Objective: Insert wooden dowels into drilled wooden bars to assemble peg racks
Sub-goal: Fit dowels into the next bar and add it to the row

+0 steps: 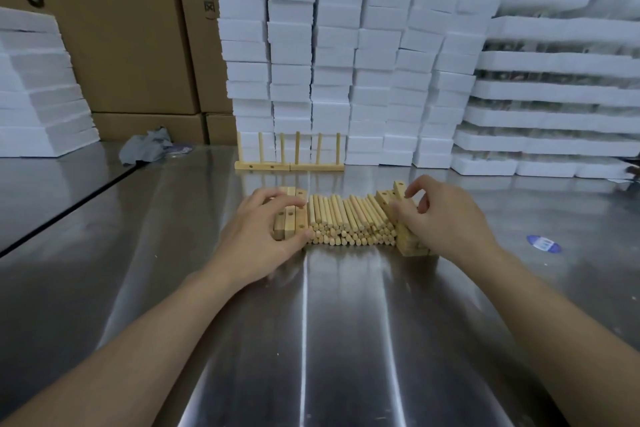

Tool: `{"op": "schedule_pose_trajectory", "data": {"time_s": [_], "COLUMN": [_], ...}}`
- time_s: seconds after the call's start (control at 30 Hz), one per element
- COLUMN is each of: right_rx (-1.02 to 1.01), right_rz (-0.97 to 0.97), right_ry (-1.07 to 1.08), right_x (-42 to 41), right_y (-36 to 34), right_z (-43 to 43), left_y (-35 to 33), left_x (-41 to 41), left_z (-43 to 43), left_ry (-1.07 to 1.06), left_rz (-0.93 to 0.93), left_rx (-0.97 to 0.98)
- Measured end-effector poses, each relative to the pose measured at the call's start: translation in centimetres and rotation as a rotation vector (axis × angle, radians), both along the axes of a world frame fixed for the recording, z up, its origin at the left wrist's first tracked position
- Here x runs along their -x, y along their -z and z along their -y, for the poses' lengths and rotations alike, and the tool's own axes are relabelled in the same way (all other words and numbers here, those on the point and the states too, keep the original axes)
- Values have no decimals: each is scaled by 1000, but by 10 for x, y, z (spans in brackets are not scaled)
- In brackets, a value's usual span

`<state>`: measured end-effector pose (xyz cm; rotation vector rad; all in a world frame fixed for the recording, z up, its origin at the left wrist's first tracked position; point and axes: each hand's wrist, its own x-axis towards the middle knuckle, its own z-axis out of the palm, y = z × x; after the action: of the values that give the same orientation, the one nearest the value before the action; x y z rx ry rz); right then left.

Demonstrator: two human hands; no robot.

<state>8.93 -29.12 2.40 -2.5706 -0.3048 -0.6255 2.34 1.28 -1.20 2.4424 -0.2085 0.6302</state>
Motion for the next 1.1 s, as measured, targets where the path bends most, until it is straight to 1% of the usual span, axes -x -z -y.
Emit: {"op": "schedule_pose_trajectory", "data": {"time_s": [0.1, 0.2, 0.3, 0.37, 0.4, 0.47, 0.57, 0.67, 0.7, 0.87, 0.93, 0.97, 1.03, 1.1], "right_rx": [43, -59, -202, -209, -181, -57, 158, 387, 426, 477, 433, 382, 297, 290], "right_rz": [-60, -2, 30, -44, -108, -226, -285, -292, -301, -327, -326, -291, -159, -17], "right_ry": [7, -8, -162, -341, -438, -584, -669, -650, -628, -529, -497, -473, -382, -250], "right_x": [3, 5, 10, 17, 20, 29, 40, 43, 43, 41, 40, 39, 34, 27], "right_y": [0, -6, -16, -25, -30, -37, -34, -20, -16, -18, -22, -25, -28, -26], "right_z": [-2, -3, -3, -3, -3, -3, -13, -26, -29, -23, -18, -17, -15, -14], "left_y": [-2, -6, -5, -4, -3, -3, -2, 0, 0, -1, -3, -3, -3, -3], "left_x": [1, 2, -1, -5, -6, -9, -11, -12, -12, -10, -9, -9, -8, -7], "left_z": [2, 2, 0, -3, -4, -6, -8, -9, -9, -7, -6, -6, -6, -4], "left_ry": [20, 10, -35, -65, -77, -92, -95, -85, -85, -79, -74, -67, -50, -42], "left_rz": [7, 44, 87, 105, 104, 89, 85, 78, 75, 53, 50, 53, 66, 81], "left_rx": [31, 171, 322, 434, 478, 530, 546, 549, 548, 515, 504, 503, 490, 449]}}
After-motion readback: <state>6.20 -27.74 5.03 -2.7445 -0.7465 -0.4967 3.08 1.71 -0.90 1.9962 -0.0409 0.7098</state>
